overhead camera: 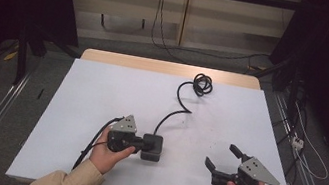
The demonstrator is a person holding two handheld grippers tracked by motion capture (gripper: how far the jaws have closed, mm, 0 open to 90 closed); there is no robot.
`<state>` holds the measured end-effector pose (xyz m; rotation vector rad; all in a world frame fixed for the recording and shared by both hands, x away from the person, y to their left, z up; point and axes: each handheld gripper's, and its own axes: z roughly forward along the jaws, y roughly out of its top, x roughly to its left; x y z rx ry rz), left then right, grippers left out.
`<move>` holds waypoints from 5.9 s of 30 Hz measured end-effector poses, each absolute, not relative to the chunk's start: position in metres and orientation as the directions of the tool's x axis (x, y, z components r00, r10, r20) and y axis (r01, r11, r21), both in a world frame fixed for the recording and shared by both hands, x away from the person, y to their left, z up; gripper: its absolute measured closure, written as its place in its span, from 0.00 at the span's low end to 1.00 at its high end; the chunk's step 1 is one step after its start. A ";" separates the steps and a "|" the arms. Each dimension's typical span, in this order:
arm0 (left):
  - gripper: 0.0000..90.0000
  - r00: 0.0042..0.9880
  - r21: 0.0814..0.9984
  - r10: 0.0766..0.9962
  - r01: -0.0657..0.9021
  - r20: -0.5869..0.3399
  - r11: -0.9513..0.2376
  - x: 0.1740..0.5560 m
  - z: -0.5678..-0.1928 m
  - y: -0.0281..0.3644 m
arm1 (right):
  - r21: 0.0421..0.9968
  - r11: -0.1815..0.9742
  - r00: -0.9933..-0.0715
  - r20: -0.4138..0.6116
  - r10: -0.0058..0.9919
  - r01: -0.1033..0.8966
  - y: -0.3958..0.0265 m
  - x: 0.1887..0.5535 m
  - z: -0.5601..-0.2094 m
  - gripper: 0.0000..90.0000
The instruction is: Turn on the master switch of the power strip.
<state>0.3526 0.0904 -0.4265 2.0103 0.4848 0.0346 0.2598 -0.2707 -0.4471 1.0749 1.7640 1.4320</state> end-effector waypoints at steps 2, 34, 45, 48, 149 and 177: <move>1.00 0.918 0.861 0.352 0.321 -0.181 -0.395 0.353 -0.426 0.090 | 0.974 0.081 -0.478 0.030 0.878 0.209 -0.271 0.260 -0.447 0.06; 1.00 0.910 0.871 0.365 0.333 -0.197 -0.361 0.353 -0.426 0.092 | 0.975 0.079 -0.477 0.030 0.878 0.208 -0.271 0.259 -0.447 0.06; 1.00 0.906 0.875 0.367 0.343 -0.212 -0.341 0.353 -0.425 0.094 | 0.975 0.079 -0.479 0.030 0.877 0.205 -0.271 0.259 -0.447 0.06; 1.00 0.908 0.877 0.359 0.342 -0.216 -0.337 0.353 -0.424 0.094 | 0.976 0.079 -0.480 0.030 0.877 0.205 -0.271 0.259 -0.447 0.06; 0.06 0.849 0.898 0.474 0.377 -0.236 -0.227 0.354 -0.412 0.186 | 0.975 0.090 -0.495 0.023 0.869 0.204 -0.269 0.260 -0.446 0.06; 0.06 0.820 0.896 0.524 0.389 -0.231 -0.213 0.355 -0.419 0.213 | 0.975 0.091 -0.497 0.023 0.867 0.205 -0.268 0.260 -0.446 0.06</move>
